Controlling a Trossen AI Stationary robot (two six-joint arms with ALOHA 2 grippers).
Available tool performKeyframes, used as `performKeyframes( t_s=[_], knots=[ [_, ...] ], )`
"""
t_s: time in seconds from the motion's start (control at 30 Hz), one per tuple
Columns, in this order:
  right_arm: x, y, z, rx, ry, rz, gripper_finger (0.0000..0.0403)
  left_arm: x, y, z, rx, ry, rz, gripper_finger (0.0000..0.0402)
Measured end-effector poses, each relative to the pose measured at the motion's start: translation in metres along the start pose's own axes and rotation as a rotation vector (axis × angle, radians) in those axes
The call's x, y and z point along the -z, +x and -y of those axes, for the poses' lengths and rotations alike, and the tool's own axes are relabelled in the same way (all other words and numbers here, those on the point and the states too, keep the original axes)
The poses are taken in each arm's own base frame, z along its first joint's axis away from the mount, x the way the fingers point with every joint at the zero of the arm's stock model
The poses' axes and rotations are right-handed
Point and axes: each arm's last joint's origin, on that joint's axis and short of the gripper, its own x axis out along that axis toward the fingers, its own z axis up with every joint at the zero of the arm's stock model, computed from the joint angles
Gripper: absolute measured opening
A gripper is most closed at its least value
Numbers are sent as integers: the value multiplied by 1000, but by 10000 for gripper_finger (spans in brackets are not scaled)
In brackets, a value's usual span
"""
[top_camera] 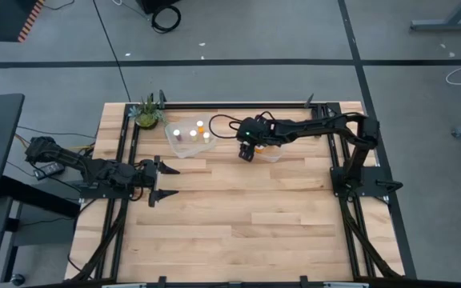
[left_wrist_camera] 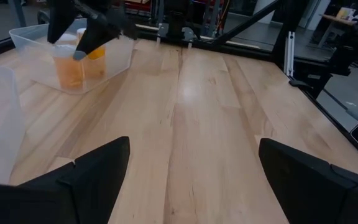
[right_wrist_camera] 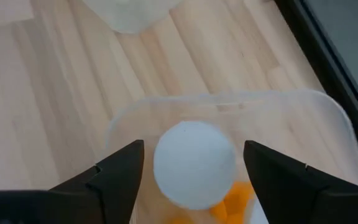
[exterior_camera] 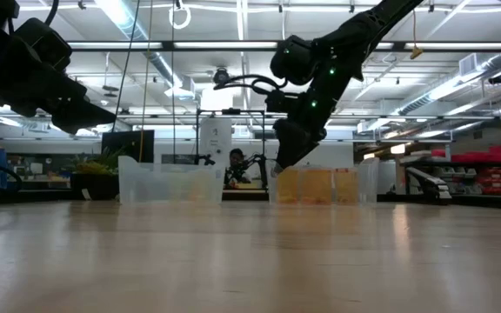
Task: Pick and place medicine bottles into bin by pill shape (circle, oval)
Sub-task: Put the orange pill bottle into the right bin, then return to Home Position
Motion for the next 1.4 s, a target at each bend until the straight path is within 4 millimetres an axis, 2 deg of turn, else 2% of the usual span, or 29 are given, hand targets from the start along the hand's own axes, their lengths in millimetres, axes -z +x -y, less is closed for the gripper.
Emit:
performKeyframes(
  t_s=[0.23,0.63,0.8,0.97,1.17,1.4],
  knots=[
    [-7,-34,7,-56,9,46,284,0,0,0,0,0,0,369],
    [-11,-113,11,-151,-12,236,284,0,0,0,0,-1,0,369],
    [8,-144,11,-189,-25,342,284,0,0,0,0,-1,0,369],
    [39,-164,13,-251,-21,451,284,0,0,0,0,0,0,369],
    [79,-174,16,-290,-10,542,284,0,0,0,0,1,0,369],
    [112,-183,15,-423,-83,729,284,0,0,0,0,54,0,369]
  ],
)
